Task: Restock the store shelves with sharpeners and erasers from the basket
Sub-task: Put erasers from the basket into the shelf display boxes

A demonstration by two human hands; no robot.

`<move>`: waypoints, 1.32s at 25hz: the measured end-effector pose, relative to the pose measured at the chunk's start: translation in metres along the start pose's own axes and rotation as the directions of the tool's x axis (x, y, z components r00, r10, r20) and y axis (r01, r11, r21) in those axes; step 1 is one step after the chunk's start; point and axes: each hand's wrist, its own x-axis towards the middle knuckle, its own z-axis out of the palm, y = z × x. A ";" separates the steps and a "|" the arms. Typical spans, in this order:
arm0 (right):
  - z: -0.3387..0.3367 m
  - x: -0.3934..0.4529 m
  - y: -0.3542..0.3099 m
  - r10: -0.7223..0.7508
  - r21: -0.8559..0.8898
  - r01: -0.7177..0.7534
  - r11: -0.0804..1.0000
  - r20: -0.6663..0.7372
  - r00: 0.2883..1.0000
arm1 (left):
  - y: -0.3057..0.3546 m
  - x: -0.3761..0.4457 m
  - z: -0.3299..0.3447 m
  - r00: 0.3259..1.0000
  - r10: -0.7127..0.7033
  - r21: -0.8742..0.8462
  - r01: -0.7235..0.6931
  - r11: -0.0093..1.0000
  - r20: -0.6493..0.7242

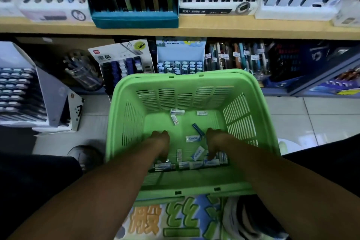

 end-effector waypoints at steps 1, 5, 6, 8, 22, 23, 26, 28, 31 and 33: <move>0.003 -0.001 -0.002 0.001 0.015 -0.001 1.000 0.013 1.000 | 0.001 0.001 0.002 1.000 0.008 -0.015 -0.007 1.000 0.026; 0.005 -0.007 -0.009 0.027 0.392 -0.060 0.918 0.088 0.996 | 0.004 0.000 0.009 0.994 0.073 -0.100 -0.065 0.993 0.078; 0.006 -0.008 -0.011 0.025 0.464 -0.068 0.883 0.099 0.995 | 0.004 -0.001 0.009 0.994 0.081 -0.120 -0.071 0.990 0.078; 0.009 -0.007 -0.015 0.020 0.540 -0.063 0.839 0.085 0.996 | 0.004 -0.004 0.007 0.993 0.097 -0.213 -0.081 0.974 0.066; -0.005 -0.002 -0.052 -0.060 0.482 0.082 0.872 -0.061 0.996 | -0.007 0.002 0.010 0.990 0.016 -0.267 -0.053 0.962 -0.138; -0.004 -0.003 -0.057 -0.072 0.519 0.087 0.850 -0.048 0.996 | -0.004 0.000 0.011 0.994 0.010 -0.314 -0.043 0.948 -0.108; -0.005 0.001 -0.066 -0.058 0.636 0.108 0.764 -0.099 0.993 | 0.002 0.004 0.003 0.995 0.019 -0.545 -0.067 0.836 -0.093; -0.010 0.005 -0.070 -0.059 0.670 0.150 0.727 -0.157 0.986 | 0.007 0.007 -0.006 0.992 0.017 -0.678 -0.096 0.729 -0.123; -0.010 0.008 -0.071 -0.093 0.770 0.165 0.616 -0.137 0.986 | 0.013 0.005 -0.009 0.990 0.039 -0.827 -0.136 0.545 -0.137; -0.010 0.006 -0.065 -0.121 0.889 0.143 0.434 -0.099 0.988 | 0.013 0.001 -0.009 0.996 0.040 -0.922 -0.090 0.377 -0.081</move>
